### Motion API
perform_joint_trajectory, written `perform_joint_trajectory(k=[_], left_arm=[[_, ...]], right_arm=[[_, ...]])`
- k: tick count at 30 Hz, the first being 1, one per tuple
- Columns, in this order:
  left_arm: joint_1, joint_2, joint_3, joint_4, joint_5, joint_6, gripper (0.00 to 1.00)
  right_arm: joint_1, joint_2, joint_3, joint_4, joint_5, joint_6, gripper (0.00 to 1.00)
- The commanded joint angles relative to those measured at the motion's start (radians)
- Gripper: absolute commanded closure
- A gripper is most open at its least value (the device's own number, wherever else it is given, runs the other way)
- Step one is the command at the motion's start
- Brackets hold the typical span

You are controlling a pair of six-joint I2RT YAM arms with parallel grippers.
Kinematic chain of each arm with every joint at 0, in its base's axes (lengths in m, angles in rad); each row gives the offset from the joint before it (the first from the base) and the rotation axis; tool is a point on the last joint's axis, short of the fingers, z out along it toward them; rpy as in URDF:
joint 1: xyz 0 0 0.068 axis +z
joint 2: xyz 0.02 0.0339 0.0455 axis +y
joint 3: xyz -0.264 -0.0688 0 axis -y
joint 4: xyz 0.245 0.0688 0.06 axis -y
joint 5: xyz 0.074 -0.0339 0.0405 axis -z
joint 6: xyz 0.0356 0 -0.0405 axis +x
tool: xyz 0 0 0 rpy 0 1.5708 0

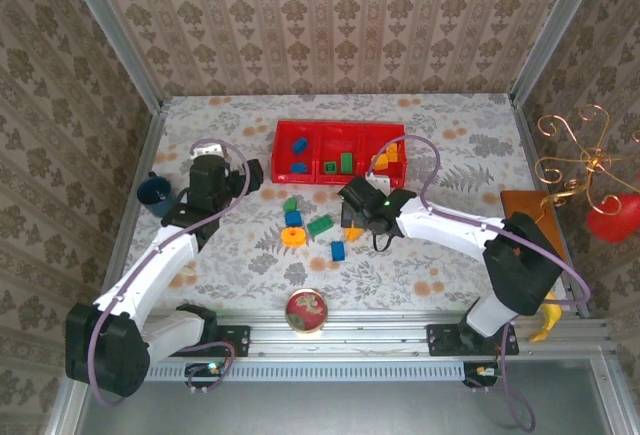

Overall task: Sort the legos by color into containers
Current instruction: Pick up the lego from the center of the table.

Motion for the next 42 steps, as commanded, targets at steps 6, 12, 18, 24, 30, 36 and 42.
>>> perform_joint_trajectory(k=[6, 12, 18, 24, 30, 36, 42], left_arm=[[0.031, -0.013, -0.026, -0.023, 0.043, -0.041, 0.0], [0.041, -0.002, -0.028, -0.019, 0.054, -0.048, 0.0], [0.052, 0.007, -0.032, -0.018, 0.065, -0.056, 0.0], [0.056, 0.014, -0.033, -0.014, 0.074, -0.061, 0.0], [0.06, 0.02, -0.035, -0.013, 0.076, -0.062, 0.0], [0.063, 0.021, -0.035, -0.012, 0.078, -0.063, 0.0], [0.063, 0.026, -0.036, -0.01, 0.079, -0.066, 0.0]], right_arm=[[0.017, 0.056, 0.054, -0.042, -0.032, 0.009, 0.0], [0.019, 0.085, 0.072, -0.048, -0.043, 0.006, 0.0], [0.02, 0.108, 0.084, -0.052, -0.05, 0.001, 0.0], [0.019, 0.133, 0.096, -0.054, -0.059, -0.008, 0.0], [0.022, 0.17, 0.113, -0.06, -0.078, -0.017, 0.0], [0.021, 0.191, 0.123, -0.066, -0.083, -0.024, 0.0], [0.021, 0.216, 0.129, -0.072, -0.091, -0.032, 0.0]])
